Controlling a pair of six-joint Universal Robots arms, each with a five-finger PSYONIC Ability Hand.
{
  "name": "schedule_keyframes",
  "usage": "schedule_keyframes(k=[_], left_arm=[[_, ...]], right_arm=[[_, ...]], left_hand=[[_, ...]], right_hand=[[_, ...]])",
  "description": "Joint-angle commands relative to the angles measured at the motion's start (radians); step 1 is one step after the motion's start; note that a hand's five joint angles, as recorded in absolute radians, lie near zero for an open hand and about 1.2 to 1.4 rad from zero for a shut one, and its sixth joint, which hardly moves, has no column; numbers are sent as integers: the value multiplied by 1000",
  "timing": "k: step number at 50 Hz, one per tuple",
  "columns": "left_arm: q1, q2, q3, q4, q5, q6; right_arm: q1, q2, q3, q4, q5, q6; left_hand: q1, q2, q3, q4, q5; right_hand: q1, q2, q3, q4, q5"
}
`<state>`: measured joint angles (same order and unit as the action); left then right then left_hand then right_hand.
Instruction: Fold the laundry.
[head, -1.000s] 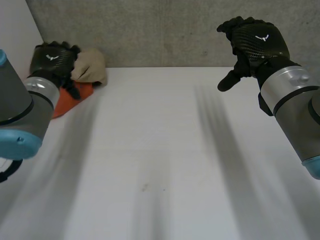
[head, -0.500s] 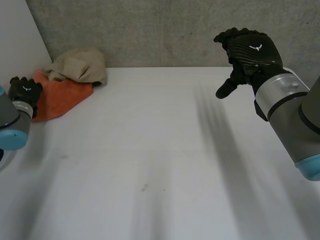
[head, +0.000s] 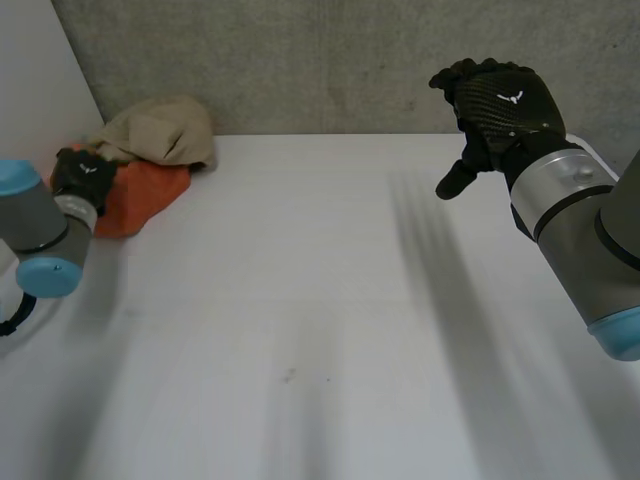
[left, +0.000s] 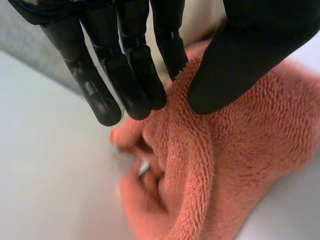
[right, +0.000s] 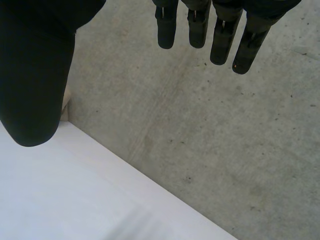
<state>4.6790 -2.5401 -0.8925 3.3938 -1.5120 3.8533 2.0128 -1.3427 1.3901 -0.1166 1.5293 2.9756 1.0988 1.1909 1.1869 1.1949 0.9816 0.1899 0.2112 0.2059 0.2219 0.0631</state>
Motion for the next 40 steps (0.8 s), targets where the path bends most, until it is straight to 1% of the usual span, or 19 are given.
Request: schedule_keyframes(k=[1, 4, 5, 7, 8, 9, 12, 13, 16, 17, 19, 20, 24, 26, 29, 30, 33, 37, 40], left_arm=[[-213, 338, -284, -53, 4, -268], [-293, 412, -351, -67, 6, -345], [-343, 453, -388, -73, 6, -385], [-397, 483, -419, -77, 4, -419], [-430, 488, -430, -77, 3, -434], [-489, 494, -448, -79, 1, -458], [-581, 491, -460, -83, 1, -480], [-627, 483, -459, -94, 1, -486], [-683, 466, -460, -120, -4, -482], [-706, 462, -454, -137, -7, -482], [-709, 466, -448, -151, -8, -482], [-708, 471, -444, -156, -11, -482], [-669, 495, -428, -157, -57, -476], [-600, 517, -424, -163, -91, -469], [-509, 538, -433, -172, -103, -457], [-493, 541, -439, -177, -103, -457], [-471, 557, -457, -224, -103, -460], [-465, 575, -523, -304, -102, -471], [-464, 586, -566, -300, -99, -460]], right_arm=[[-46, -6, -19, 6, 0, -1], [-69, -7, -31, 9, 2, 0], [-80, -9, -37, 9, 3, 2], [-86, -10, -42, 9, 3, 2], [-89, -10, -42, 9, 3, 2], [-97, -12, -42, 9, 3, 2], [-103, -12, -43, 11, 3, 0], [-108, -12, -43, 11, 3, 0], [-112, -12, -43, 11, 3, -1], [-115, -10, -43, 11, 3, -1], [-117, -10, -43, 12, 2, -1], [-118, -10, -43, 15, 2, -1], [-115, -9, -49, 46, -8, -10], [-112, -1, -57, 72, -20, -20], [-102, 23, -75, 150, -69, -52], [-102, 36, -80, 175, -83, -64], [-94, 89, -100, 264, -118, -118], [-75, 114, -105, 348, -126, -174], [-39, 125, -89, 385, -126, -198]], left_hand=[[297, 205, 209, 201, 240], [297, 205, 209, 201, 240], [297, 205, 209, 201, 240], [297, 205, 209, 201, 240], [297, 205, 209, 201, 240], [297, 205, 209, 201, 240], [297, 205, 209, 201, 240], [254, 162, 166, 158, 197], [-299, -392, -388, -396, -357], [-577, -669, -665, -673, -635], [-858, -950, -946, -954, -915], [-924, -1016, -1012, -1020, -982], [-924, -1016, -1012, -1020, -982], [-918, -1010, -1006, -1014, -975], [-894, -986, -982, -990, -952], [-877, -969, -965, -973, -934], [-827, -919, -915, -923, -884], [-780, -872, -868, -876, -837], [-780, -872, -868, -876, -837]], right_hand=[[-15, -37, -31, -47, -63], [-15, -37, -31, -47, -63], [-15, -37, -31, -47, -63], [-15, -37, -31, -47, -63], [-15, -37, -31, -47, -63], [-15, -37, -31, -47, -63], [-15, -37, -31, -47, -63], [-15, -37, -31, -47, -63], [-15, -37, -31, -47, -63], [-15, -37, -31, -47, -63], [-15, -37, -31, -47, -63], [-15, -37, -31, -47, -63], [-15, -37, -31, -47, -63], [-15, -37, -31, -47, -63], [-15, -37, -31, -47, -63], [-15, -37, -31, -47, -63], [-15, -37, -31, -47, -63], [-15, -37, -31, -47, -63], [-15, -37, -31, -47, -63]])
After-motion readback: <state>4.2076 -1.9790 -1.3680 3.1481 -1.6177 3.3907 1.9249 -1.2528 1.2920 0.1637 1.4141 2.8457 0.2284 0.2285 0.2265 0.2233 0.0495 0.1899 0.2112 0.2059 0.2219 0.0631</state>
